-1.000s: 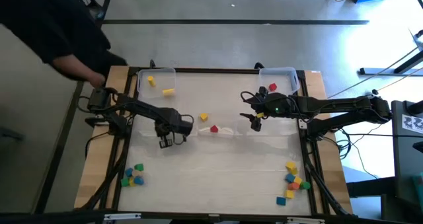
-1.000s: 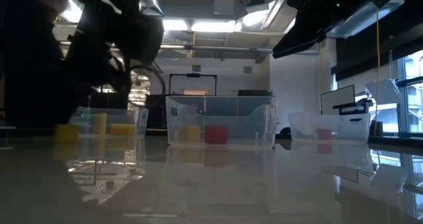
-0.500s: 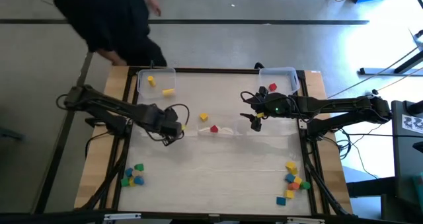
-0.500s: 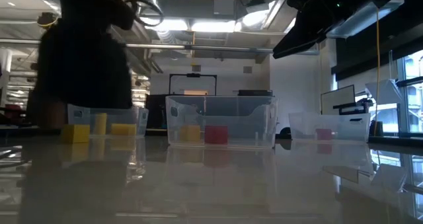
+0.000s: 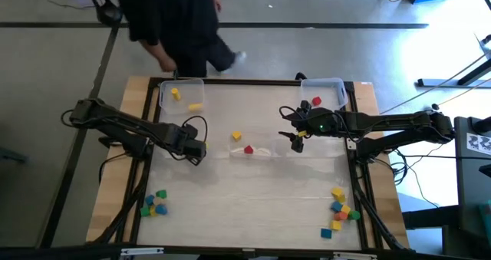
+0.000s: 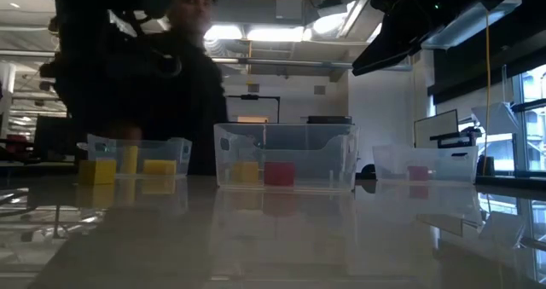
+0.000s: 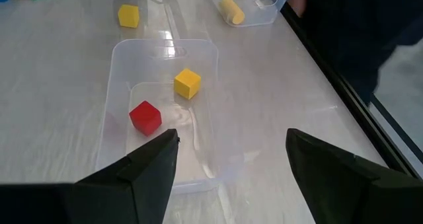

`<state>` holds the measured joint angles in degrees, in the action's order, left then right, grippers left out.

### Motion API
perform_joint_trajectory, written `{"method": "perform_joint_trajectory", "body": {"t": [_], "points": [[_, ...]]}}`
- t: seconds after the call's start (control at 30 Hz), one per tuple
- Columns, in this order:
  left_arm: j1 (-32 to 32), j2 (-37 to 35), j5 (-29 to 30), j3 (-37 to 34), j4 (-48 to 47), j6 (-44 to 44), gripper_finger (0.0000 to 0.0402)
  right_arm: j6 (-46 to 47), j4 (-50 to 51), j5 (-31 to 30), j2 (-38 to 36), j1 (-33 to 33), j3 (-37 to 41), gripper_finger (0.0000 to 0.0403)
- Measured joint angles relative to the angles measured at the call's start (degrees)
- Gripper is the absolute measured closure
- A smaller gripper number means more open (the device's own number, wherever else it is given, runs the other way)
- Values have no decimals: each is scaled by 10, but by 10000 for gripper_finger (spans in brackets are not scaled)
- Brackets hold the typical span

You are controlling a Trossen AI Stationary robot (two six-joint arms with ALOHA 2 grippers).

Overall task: Sort blocks by size
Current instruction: Put the yellow square block into the bottom transparent bin

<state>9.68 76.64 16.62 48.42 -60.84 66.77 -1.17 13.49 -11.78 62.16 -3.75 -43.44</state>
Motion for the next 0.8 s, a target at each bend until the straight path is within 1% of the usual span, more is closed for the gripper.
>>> {"method": "perform_joint_trajectory", "body": {"t": [0.1,0.37,0.6,0.73,0.8], "points": [[0,0,-1,-22,33,14,182,0,0,0,0,0,0,123],[0,0,-1,-72,130,6,180,0,0,0,0,0,0,123],[0,0,2,-119,177,5,180,0,0,0,0,0,0,123],[0,0,1,-144,250,-26,183,0,0,0,0,0,0,123],[0,0,1,-153,275,-40,194,0,0,0,0,0,0,123]]}}
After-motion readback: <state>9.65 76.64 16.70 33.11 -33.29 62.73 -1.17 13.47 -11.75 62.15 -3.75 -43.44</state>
